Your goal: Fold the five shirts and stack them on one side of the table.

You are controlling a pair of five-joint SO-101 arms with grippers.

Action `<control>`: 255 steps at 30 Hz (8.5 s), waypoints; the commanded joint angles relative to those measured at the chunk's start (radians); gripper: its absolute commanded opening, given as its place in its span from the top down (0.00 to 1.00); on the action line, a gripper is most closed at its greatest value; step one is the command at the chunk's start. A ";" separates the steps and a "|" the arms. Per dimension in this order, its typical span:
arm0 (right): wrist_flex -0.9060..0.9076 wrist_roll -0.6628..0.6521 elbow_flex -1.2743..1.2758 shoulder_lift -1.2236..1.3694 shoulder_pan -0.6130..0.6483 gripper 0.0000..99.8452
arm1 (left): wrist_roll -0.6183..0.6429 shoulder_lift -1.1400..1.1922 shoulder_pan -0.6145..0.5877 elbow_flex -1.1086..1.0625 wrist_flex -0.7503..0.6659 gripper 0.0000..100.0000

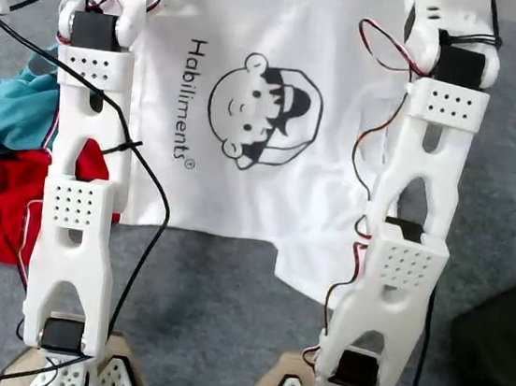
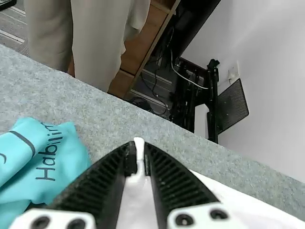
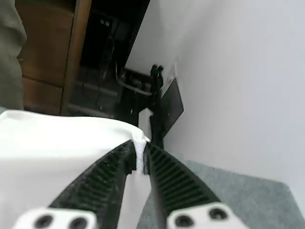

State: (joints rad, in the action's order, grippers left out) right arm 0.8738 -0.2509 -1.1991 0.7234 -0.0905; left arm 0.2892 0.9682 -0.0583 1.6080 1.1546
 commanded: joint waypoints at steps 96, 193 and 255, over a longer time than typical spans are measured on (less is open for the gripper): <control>0.273 -0.275 2.097 -1.472 -0.113 0.99 | -0.282 -1.082 0.075 -2.153 -0.292 0.98; 0.068 -0.196 0.917 -0.133 -0.058 0.99 | -0.057 -0.076 0.021 -0.862 -0.037 0.96; 0.124 -0.339 1.972 -0.868 0.272 1.00 | -0.133 0.107 -0.109 -0.462 0.193 0.96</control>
State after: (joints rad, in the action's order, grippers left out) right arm 0.9751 -0.5838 0.7495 -0.0790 0.1596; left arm 0.1573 1.0955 -0.1596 1.1109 1.3541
